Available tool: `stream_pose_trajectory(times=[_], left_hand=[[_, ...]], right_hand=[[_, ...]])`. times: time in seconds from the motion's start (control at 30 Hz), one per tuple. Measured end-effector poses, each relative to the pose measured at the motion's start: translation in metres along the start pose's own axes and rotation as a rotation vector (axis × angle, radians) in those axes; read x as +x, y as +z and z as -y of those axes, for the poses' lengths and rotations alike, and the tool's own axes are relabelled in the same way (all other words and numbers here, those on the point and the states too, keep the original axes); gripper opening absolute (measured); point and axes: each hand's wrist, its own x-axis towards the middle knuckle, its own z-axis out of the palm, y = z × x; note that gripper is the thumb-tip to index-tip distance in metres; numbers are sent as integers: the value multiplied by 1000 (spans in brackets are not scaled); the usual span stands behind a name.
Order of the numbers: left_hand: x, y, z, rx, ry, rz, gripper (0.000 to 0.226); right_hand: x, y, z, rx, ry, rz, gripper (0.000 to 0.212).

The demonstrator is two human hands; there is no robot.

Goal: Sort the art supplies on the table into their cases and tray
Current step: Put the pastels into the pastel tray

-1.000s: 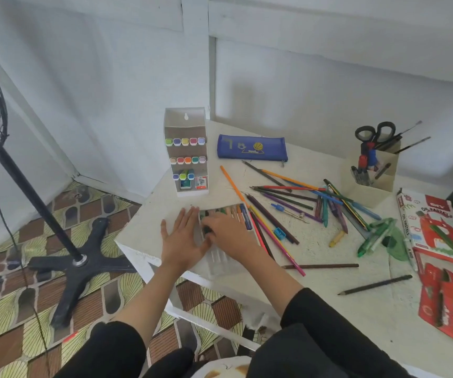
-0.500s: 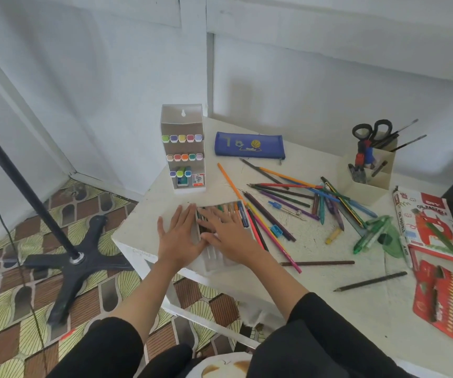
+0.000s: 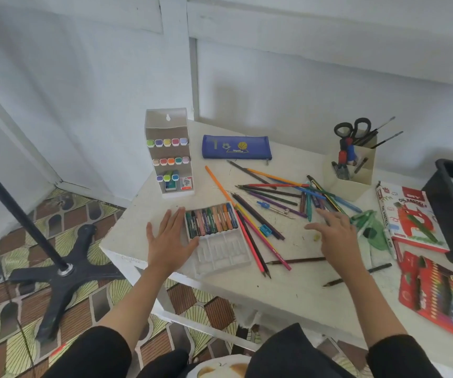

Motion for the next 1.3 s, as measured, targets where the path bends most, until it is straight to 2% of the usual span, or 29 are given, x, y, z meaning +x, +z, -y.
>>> stream_pose_trajectory(times=[0.1,0.23,0.33,0.5,0.57,0.63,0.77,0.9,1.03,1.13,1.23,1.3], left_hand=[[1,-2,-2,-4,-13,1,89],[0,-2,-2,0,-19,6,84],[0,-2,-2,0,-21,12,80],[-2,-4,-2,-122,-38,20,67],[-1,-6,-1,-141,-46,53,71],[0,-6,1,-108,-26,82,66],[1,-5,4,-73,6,106,65],[1,-7,4,-46,21,128,67],[1,-11,1,-39,40,161,67],[2,-11,5,-61,45,174,69],[1,-11,6,-83,42,182,77],[1,-11,6,-74,38,180,75]], right_hand=[[-5,-2,-20,-85,90,98,66],[-5,0,-21,-110,89,141,53],[-3,7,-19,-103,66,54,37],[-1,13,-16,-44,8,-109,24],[-4,11,-8,45,2,-170,19],[-7,7,7,230,25,-178,15],[-9,-9,55,789,271,-3,12],[-3,-11,109,945,303,322,11],[5,-8,163,1114,231,586,12],[9,0,195,1035,161,665,15],[14,11,215,785,78,616,16],[15,16,220,708,69,579,14]])
